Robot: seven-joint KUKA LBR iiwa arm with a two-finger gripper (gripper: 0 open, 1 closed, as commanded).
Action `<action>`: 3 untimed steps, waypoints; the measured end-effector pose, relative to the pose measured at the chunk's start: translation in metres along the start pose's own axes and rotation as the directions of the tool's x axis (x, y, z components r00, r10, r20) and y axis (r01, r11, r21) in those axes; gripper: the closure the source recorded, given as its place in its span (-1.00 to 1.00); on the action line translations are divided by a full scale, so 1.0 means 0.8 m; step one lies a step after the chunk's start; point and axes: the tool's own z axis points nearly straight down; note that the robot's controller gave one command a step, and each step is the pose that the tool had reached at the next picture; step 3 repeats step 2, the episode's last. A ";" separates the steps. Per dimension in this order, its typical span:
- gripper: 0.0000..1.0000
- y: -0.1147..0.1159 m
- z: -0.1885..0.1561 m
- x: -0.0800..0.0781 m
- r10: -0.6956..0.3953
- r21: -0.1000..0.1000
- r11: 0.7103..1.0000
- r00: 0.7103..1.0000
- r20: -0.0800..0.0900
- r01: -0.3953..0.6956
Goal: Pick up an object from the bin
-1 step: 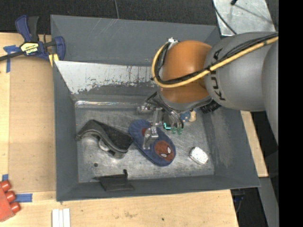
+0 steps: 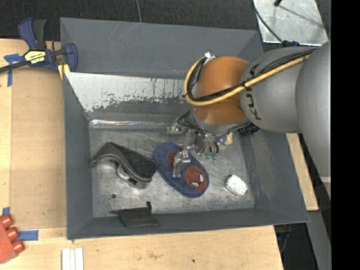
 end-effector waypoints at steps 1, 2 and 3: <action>1.00 -0.002 0.002 0.003 0.001 0.002 1.000 1.000 -0.014 -0.001; 1.00 -0.021 -0.204 0.018 -0.267 0.004 0.964 0.964 -0.001 0.267; 1.00 -0.021 -0.204 0.018 -0.267 0.004 0.964 0.964 -0.001 0.267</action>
Offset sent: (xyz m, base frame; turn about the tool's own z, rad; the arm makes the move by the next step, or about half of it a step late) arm 0.0000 0.0000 0.0000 0.0000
